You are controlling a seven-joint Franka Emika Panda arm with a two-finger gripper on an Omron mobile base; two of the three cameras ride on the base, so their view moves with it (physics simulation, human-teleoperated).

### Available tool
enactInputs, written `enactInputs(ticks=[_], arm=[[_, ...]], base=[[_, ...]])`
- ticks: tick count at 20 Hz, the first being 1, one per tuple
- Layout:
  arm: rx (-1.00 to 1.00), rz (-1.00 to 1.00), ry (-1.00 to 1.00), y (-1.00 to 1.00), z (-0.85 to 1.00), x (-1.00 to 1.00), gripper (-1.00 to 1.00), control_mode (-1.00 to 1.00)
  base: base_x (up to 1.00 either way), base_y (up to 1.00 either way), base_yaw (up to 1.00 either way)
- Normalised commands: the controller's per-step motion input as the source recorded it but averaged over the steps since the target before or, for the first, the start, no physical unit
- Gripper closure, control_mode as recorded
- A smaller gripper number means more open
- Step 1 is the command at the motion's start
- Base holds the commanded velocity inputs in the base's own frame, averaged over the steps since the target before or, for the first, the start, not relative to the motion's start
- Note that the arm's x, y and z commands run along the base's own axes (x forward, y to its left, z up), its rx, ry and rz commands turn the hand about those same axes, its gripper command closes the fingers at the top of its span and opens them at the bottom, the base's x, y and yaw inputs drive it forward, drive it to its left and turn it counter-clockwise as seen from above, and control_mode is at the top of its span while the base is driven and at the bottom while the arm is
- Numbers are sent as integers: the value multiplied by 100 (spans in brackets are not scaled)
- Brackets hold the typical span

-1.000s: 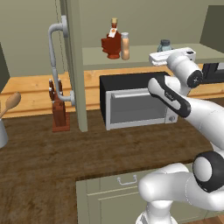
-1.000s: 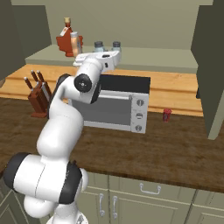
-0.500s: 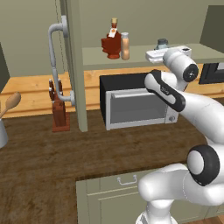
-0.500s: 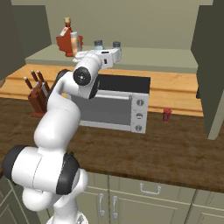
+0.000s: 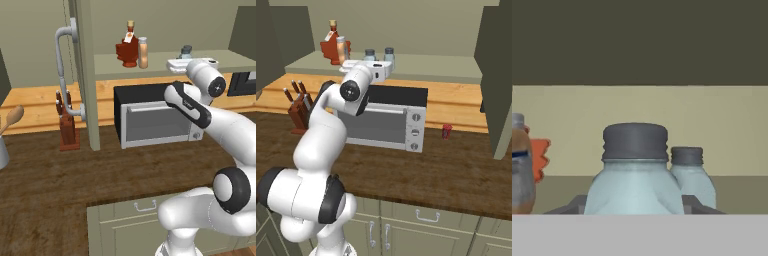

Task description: Put the shaker and condiment bottle from the counter next to their counterparts in the cabinet.

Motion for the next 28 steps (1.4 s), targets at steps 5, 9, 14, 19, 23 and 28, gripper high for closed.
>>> enactInputs(ticks=[5,9,14,19,23,28], arm=[[5,0,1,0,-2,6,100,-100],[1,0,1,0,-12,10,100,-100],[0,-2,0,0,-9,22,100,-100],[0,-4,0,0,-3,30,100,-100],[0,-5,0,0,-4,29,100,-100],[0,-3,0,0,-7,30,100,-100]], base=[[0,0,0],[0,0,0],[0,0,0],[0,0,0],[0,0,0],[0,0,0]])
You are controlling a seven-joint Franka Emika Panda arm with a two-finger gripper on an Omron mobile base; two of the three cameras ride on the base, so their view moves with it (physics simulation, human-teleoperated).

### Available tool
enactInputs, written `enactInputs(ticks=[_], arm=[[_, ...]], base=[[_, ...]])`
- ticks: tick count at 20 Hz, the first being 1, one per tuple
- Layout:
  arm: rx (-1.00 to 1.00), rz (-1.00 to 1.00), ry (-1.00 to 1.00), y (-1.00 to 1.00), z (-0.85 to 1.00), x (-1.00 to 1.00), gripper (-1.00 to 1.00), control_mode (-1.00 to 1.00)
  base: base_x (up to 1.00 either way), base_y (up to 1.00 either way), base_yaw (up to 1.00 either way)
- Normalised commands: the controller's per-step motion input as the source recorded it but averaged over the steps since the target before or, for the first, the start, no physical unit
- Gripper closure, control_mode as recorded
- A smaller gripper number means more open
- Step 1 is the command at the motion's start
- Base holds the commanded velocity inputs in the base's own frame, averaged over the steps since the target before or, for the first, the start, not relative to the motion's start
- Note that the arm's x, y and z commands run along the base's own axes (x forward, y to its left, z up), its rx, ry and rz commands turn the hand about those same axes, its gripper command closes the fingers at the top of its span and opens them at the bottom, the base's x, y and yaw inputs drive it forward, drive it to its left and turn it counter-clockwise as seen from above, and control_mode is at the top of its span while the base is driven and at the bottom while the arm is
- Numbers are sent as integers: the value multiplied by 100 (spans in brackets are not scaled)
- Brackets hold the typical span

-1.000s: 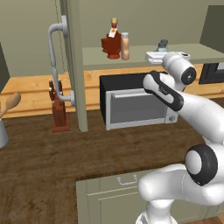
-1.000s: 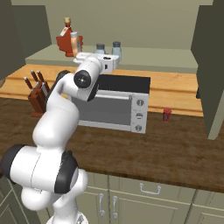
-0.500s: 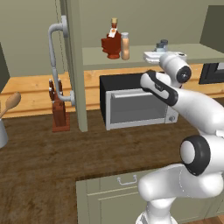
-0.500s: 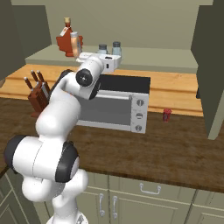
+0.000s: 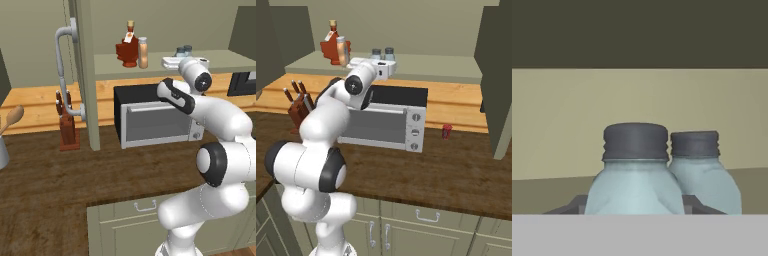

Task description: Put the shaker and condiment bottle from the counter next to their counterparts in the cabinet.

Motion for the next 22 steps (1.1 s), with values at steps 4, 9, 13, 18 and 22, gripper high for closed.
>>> enactInputs(ticks=[4,9,13,18,22], arm=[[0,-2,4,0,-14,29,100,-100],[0,-2,4,0,-13,28,100,-100],[0,-1,2,0,-18,3,-100,-100],[0,-3,2,-4,-12,-3,-100,-100],[2,-7,3,-2,1,-22,-100,-100]], base=[[0,0,0],[0,0,0],[0,0,0],[0,0,0],[0,0,0]])
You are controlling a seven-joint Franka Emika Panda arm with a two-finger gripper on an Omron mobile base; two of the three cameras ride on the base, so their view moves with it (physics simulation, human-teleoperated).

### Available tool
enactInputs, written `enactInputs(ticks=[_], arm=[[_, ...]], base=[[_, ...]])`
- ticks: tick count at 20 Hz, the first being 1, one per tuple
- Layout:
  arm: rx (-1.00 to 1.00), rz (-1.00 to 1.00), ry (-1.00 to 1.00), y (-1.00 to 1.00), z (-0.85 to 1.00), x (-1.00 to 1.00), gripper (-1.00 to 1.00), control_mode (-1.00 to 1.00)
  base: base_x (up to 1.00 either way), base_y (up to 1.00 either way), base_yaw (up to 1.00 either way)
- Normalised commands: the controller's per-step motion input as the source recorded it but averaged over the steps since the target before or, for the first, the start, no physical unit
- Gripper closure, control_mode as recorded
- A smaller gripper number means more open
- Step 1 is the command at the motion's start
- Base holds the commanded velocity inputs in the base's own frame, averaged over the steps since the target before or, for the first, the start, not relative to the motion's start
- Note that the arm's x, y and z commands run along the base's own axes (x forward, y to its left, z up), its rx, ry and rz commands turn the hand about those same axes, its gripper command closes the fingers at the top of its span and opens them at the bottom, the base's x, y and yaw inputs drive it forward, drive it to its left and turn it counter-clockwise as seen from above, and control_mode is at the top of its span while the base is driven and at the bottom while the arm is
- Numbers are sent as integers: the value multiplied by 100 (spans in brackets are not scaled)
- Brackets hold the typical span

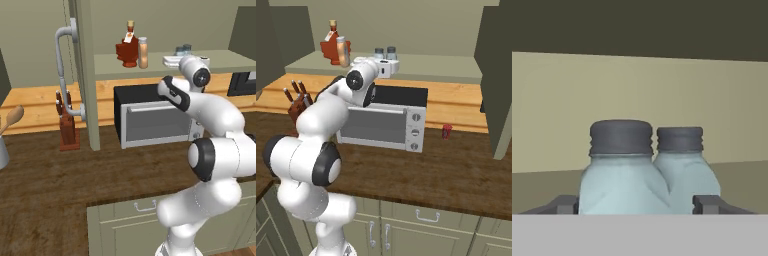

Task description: Put the shaker and condiment bottle from the counter next to their counterparts in the cabinet.

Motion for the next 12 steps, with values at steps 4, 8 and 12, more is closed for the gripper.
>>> enactInputs(ticks=[4,8,12], arm=[[4,-10,5,0,12,-34,-100,-100],[5,-10,2,0,16,-62,-100,-100],[7,-7,0,2,43,-92,-100,-100]], base=[[0,0,0],[0,0,0],[0,0,0]])
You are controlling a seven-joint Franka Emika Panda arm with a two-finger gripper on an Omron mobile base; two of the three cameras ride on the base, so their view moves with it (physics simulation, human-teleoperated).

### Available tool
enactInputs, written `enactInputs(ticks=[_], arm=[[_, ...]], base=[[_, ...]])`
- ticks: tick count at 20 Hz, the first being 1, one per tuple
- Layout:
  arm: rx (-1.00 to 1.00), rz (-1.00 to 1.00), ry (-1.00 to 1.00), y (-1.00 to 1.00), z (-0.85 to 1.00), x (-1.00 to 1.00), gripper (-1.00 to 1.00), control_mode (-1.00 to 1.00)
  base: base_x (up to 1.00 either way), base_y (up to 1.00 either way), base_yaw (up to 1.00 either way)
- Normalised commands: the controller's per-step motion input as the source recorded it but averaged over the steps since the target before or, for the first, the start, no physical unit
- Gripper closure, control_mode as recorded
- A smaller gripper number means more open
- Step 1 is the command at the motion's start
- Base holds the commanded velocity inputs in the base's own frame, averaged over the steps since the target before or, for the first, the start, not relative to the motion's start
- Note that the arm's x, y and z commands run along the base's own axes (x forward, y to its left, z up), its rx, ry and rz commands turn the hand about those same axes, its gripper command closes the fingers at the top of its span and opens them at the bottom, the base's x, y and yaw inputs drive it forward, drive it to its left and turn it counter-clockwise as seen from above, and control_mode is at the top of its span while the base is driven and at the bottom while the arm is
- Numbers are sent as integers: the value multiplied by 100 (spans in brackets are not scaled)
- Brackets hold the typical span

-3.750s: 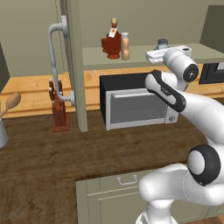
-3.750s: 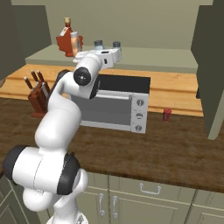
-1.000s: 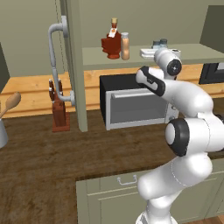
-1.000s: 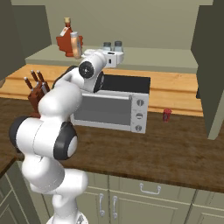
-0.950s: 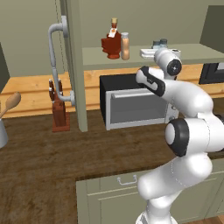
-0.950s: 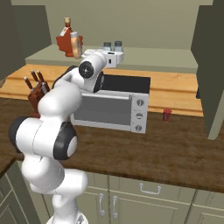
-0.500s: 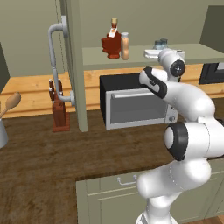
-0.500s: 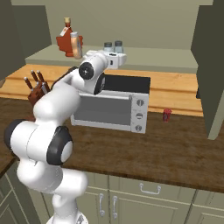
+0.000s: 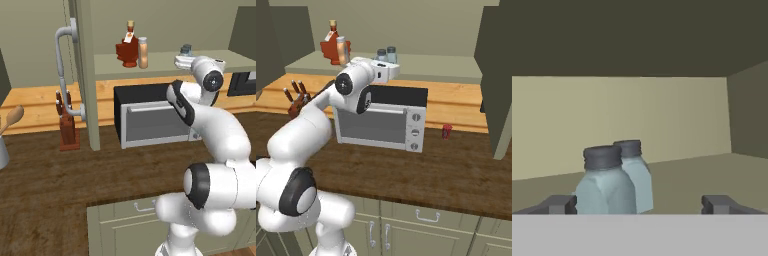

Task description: Put the shaker and condiment bottle from the counter next to their counterparts in the cabinet.

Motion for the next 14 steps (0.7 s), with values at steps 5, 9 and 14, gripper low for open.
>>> enactInputs(ticks=[5,9,14], arm=[[10,-1,0,17,59,-100,-100,-100],[16,0,0,5,47,-100,-100,-100],[10,0,0,0,-3,-100,-100,-100]], base=[[0,0,0],[0,0,0],[0,0,0]])
